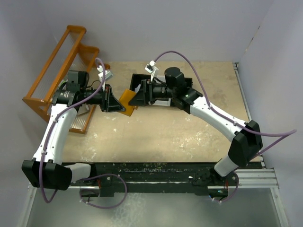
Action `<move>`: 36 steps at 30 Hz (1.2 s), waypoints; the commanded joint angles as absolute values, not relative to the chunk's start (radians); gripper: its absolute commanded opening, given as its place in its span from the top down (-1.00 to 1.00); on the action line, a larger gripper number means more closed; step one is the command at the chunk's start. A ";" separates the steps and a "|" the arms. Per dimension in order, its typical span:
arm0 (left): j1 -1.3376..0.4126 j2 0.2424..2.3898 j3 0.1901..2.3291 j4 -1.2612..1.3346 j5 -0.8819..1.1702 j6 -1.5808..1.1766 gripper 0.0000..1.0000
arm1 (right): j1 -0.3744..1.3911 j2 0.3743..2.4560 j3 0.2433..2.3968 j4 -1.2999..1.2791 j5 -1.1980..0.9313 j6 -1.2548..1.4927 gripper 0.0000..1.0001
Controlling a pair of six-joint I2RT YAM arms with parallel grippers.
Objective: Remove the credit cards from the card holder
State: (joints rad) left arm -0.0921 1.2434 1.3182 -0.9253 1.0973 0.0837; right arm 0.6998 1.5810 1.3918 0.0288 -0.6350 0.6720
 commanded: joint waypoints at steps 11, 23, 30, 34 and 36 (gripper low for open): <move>-0.089 1.213 1.407 -0.939 1.192 0.128 1.00 | 0.697 1.510 1.269 0.179 -0.826 0.720 -0.04; -0.091 1.216 1.417 -1.014 1.216 0.194 0.94 | 0.657 1.481 1.269 0.174 -0.876 0.680 0.67; -0.091 1.204 1.377 -0.885 0.994 0.110 -0.30 | 0.657 1.464 1.324 0.026 -0.812 0.590 1.00; -0.090 1.220 1.331 -0.805 0.842 0.090 -0.52 | 0.658 1.470 1.383 -0.119 -0.659 0.499 1.00; -0.091 1.238 1.326 -0.813 0.842 0.096 -0.55 | 0.662 1.472 1.403 -0.171 -0.614 0.475 1.00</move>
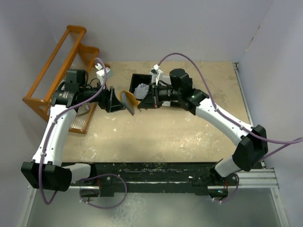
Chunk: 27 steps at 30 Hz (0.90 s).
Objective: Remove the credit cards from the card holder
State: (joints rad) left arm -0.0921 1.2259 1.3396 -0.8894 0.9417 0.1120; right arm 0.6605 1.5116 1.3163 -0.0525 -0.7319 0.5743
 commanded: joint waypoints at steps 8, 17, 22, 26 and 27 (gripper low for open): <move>-0.091 1.221 1.289 -0.792 0.959 0.132 -0.54 | 0.693 1.471 1.451 -0.321 -0.546 0.355 1.00; -0.100 1.184 1.225 -0.841 0.917 0.423 -0.45 | 0.699 1.456 1.505 -0.384 -0.660 0.241 1.00; -0.101 1.175 1.207 -0.913 0.968 0.608 -0.38 | 0.702 1.439 1.514 -0.363 -0.758 0.205 1.00; -0.103 1.182 1.216 -0.924 1.013 0.655 -0.32 | 0.737 1.417 1.499 -0.315 -0.843 0.196 1.00; -0.104 1.182 1.220 -0.929 1.040 0.671 -0.30 | 0.751 1.415 1.498 -0.309 -0.859 0.190 1.00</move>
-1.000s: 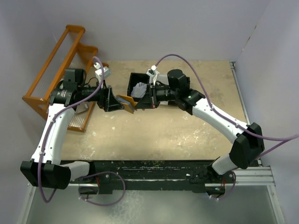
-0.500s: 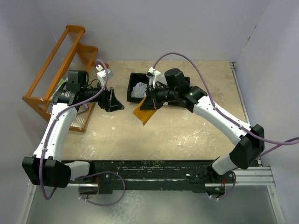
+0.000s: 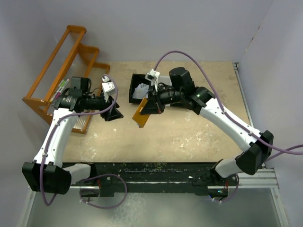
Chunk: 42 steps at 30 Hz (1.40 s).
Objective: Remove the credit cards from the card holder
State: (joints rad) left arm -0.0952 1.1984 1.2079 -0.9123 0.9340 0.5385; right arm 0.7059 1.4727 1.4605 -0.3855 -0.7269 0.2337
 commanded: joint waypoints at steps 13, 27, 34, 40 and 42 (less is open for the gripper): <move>-0.121 1.123 1.350 -1.159 1.360 0.945 -0.55 | 0.806 1.389 1.476 -0.198 -1.077 0.238 1.00; -0.254 1.055 1.346 -0.887 1.238 0.718 -0.98 | 0.862 1.476 1.516 -0.081 -1.176 0.305 1.00; -0.271 1.063 1.353 -0.983 1.314 0.778 -0.96 | 0.862 1.468 1.508 -0.044 -1.179 0.342 1.00; -0.305 1.061 1.357 -0.976 1.322 0.716 -0.40 | 0.859 1.473 1.502 0.019 -1.204 0.406 1.00; -0.304 1.061 1.356 -1.034 1.303 0.758 -0.21 | 0.857 1.462 1.503 0.020 -1.192 0.404 1.00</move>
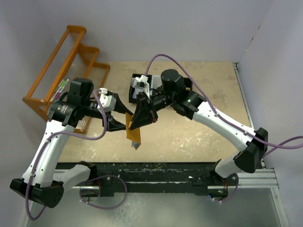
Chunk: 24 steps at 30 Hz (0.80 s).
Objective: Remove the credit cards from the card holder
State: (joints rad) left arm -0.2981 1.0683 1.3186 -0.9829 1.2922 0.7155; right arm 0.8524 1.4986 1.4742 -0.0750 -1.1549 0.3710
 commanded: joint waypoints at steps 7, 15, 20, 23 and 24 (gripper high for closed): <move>-0.305 1.069 1.341 -1.062 1.268 0.753 0.41 | 0.850 1.455 1.498 0.015 -1.188 0.408 1.00; -0.305 1.043 1.351 -1.075 1.300 0.704 0.53 | 0.758 1.424 1.448 0.061 -1.145 0.456 0.96; -0.304 1.027 1.333 -1.013 1.221 0.592 1.00 | 0.711 1.419 1.423 0.059 -1.130 0.464 0.07; -0.304 1.041 1.332 -0.956 1.146 0.484 1.00 | 0.704 1.426 1.427 -0.002 -1.057 0.424 -0.30; -0.305 1.055 1.336 -0.943 1.120 0.440 1.00 | 0.701 1.426 1.425 -0.019 -1.028 0.410 -0.46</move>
